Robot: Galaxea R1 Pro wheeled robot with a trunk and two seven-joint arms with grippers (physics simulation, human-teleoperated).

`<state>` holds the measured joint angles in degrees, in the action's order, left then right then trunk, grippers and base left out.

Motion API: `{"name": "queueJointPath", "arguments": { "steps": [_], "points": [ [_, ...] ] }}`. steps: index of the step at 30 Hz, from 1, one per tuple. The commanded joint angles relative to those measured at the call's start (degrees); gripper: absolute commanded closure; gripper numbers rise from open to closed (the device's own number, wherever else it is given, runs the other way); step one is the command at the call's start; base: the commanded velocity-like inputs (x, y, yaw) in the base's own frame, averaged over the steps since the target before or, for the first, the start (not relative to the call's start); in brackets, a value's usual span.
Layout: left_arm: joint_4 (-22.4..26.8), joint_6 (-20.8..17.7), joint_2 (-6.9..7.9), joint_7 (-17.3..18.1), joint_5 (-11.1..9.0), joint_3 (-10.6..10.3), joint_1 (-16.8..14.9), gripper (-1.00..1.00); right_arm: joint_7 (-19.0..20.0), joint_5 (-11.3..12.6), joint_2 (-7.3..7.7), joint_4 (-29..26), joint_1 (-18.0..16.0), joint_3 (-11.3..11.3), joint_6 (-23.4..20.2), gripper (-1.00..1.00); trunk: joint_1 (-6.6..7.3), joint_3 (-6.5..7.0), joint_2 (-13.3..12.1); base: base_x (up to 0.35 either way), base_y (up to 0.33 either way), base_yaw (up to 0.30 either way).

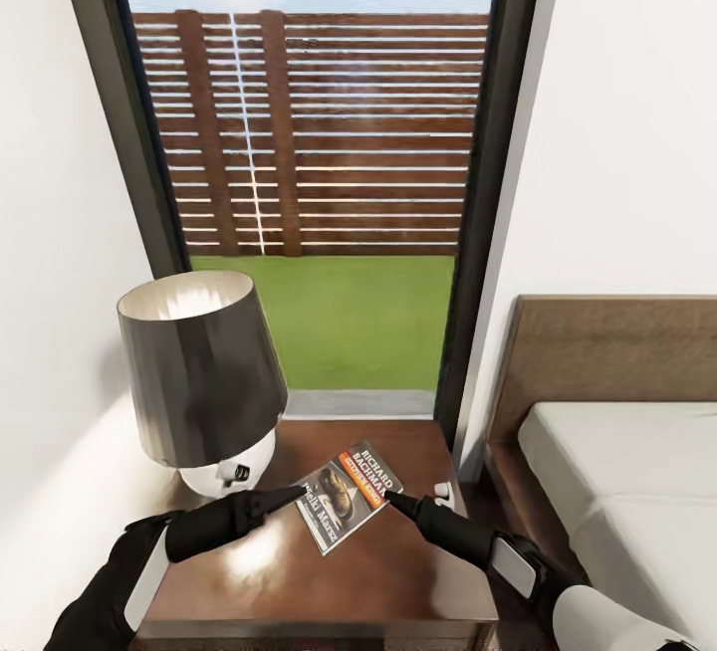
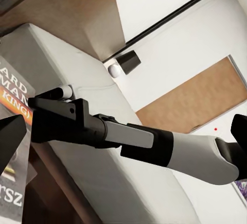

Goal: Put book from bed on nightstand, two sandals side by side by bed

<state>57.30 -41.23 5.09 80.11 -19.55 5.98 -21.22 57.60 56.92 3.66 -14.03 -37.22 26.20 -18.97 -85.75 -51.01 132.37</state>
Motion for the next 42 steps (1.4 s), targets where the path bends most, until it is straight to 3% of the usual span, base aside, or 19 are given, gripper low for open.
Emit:
{"name": "queueJointPath", "arguments": {
  "steps": [1, 27, 30, 42],
  "points": [
    [0.0, -0.6, 0.01, 0.1, -0.1, 0.0, 0.0, -1.0, 0.1, 0.6, 0.03, 0.0, 0.0, 0.3, -0.5, 1.0, -0.21, -0.24, 0.4, 0.0, 0.0, 0.0],
    [0.0, -0.6, 0.01, 0.1, -0.1, 0.0, 0.0, -1.0, 0.1, 0.6, 0.03, 0.0, 0.0, 0.2, -0.5, 1.0, -5.92, -4.91, 10.9, 0.0, 0.0, 0.0],
    [0.0, -0.6, 0.01, 0.1, -0.1, 0.0, 0.0, -1.0, 0.1, 0.6, 0.03, 0.0, 0.0, 0.2, -0.5, 1.0, -6.0, -5.57, 10.9, 0.0, 0.0, 0.0],
    [0.0, -0.7, 0.08, 0.1, -0.1, 0.1, 0.0, -1.0, 0.0, 0.6, 0.03, 0.0, 0.0, 0.2, -0.5, 1.0, -6.0, -5.57, 10.9, 0.075, 0.0, 0.0]
  ]
}}
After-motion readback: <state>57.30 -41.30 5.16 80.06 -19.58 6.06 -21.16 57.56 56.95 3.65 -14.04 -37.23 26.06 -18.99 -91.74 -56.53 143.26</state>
